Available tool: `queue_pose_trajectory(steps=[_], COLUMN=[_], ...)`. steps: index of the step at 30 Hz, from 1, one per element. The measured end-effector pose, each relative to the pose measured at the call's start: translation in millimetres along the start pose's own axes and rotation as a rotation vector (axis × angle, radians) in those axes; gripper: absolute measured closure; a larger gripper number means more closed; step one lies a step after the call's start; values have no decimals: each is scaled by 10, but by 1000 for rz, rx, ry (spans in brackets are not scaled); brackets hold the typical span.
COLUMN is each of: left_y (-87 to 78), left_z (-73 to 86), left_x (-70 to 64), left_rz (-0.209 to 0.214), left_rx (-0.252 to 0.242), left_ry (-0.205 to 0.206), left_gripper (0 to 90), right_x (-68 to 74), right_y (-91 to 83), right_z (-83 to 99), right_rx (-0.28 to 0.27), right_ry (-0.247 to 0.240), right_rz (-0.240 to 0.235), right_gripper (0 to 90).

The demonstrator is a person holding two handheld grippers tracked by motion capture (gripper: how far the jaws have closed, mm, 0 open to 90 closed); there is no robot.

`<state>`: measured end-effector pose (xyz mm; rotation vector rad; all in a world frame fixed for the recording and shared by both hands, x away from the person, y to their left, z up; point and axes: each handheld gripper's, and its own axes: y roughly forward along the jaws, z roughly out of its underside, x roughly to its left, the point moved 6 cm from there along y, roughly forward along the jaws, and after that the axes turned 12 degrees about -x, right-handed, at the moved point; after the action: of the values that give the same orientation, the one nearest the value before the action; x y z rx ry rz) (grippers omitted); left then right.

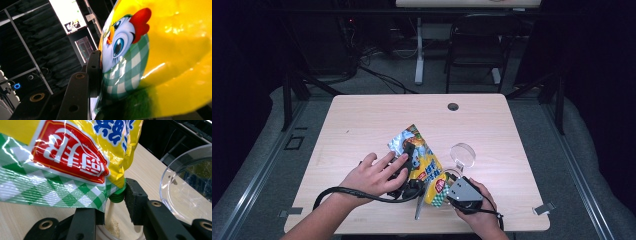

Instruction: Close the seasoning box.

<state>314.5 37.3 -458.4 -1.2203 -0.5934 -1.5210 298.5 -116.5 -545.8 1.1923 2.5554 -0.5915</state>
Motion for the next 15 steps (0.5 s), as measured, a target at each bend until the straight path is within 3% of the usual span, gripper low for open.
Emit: queue_pose_trajectory(steps=[15], left_y=[-4], left_z=[-2], left_x=[40], left_rz=[5], left_rx=[1], left_ry=[13], left_gripper=[675], right_x=[-5], right_y=[-3], right_z=[-9], right_rx=[-5], right_ry=[12], right_rz=[-1], right_gripper=[709])
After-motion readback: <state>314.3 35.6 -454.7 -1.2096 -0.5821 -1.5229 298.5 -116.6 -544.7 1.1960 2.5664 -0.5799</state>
